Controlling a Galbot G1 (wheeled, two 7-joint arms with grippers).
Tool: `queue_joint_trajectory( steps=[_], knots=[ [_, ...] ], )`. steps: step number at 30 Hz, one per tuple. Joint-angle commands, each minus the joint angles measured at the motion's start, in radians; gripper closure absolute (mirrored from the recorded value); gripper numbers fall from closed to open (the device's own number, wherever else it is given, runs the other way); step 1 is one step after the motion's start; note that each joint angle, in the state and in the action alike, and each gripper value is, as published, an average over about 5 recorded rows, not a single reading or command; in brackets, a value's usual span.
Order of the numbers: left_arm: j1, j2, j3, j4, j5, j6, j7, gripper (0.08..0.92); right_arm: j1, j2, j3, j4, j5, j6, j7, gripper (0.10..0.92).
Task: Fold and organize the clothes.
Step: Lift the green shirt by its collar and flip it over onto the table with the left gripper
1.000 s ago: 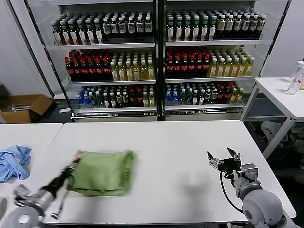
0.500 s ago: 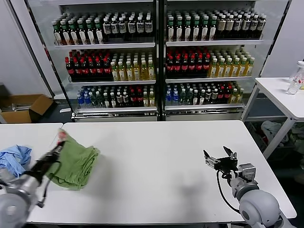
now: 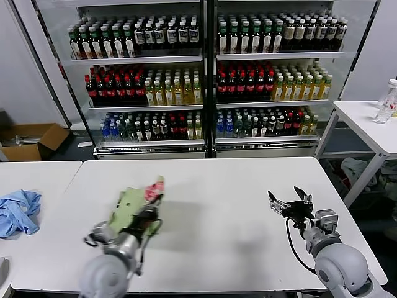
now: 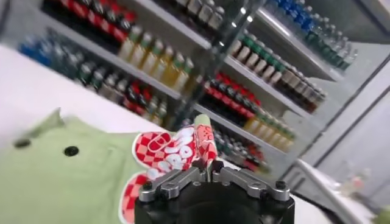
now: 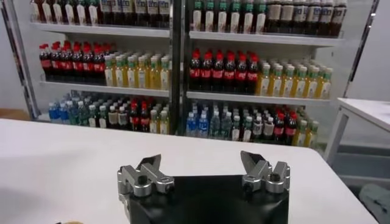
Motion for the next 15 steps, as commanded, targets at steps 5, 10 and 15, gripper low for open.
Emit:
queue_joint_trajectory(
  steps=[5,10,15],
  knots=[
    [-0.151,-0.267,0.251,0.225,0.096,-0.012,-0.026,0.898,0.063,-0.007,-0.031,-0.026,0.026,0.002,-0.004,0.203],
    [-0.146,-0.233,0.246,0.238,0.250,-0.041,0.048,0.832,0.094,0.004,-0.074,-0.038,0.030,-0.001,-0.015,0.203],
    [-0.107,-0.146,0.173,0.125,0.293,-0.066,0.090,0.685,0.152,0.034,-0.158,-0.051,0.062,-0.001,-0.018,0.203]
  ],
)
